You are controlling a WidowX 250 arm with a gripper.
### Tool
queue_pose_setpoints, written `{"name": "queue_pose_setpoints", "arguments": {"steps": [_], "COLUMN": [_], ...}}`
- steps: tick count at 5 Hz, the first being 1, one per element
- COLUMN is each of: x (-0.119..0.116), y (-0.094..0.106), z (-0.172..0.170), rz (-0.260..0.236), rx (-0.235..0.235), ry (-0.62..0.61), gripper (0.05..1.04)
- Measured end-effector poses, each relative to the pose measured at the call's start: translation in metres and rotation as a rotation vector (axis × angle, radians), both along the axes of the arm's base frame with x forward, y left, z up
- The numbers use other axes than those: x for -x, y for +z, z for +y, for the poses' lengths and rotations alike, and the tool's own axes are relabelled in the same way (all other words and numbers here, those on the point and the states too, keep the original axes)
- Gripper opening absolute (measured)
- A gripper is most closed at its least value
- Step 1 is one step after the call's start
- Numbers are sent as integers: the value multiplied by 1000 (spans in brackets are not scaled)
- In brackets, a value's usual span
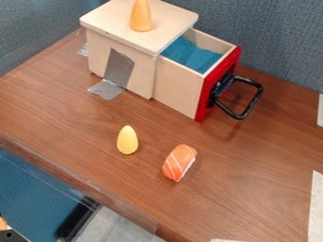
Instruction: Move the orange thing to the lower right side of the table
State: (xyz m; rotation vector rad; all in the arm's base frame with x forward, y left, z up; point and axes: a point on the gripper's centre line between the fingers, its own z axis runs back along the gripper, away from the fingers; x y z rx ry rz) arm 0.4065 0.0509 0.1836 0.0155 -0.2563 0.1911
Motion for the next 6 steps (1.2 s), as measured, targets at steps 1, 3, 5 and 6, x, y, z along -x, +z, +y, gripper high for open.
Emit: {"name": "queue_pose_setpoints", "arguments": {"steps": [1,3,5,6], "x": [1,61,122,137], "y": [-14,-19,-74,-104], "z": [-1,-32,-53,-64], "rz": [36,51,139,148], "rx": [9,24,20,-6], "ry": [-4,-191,-283,-331], "gripper": [1000,1000,1000,1000]}}
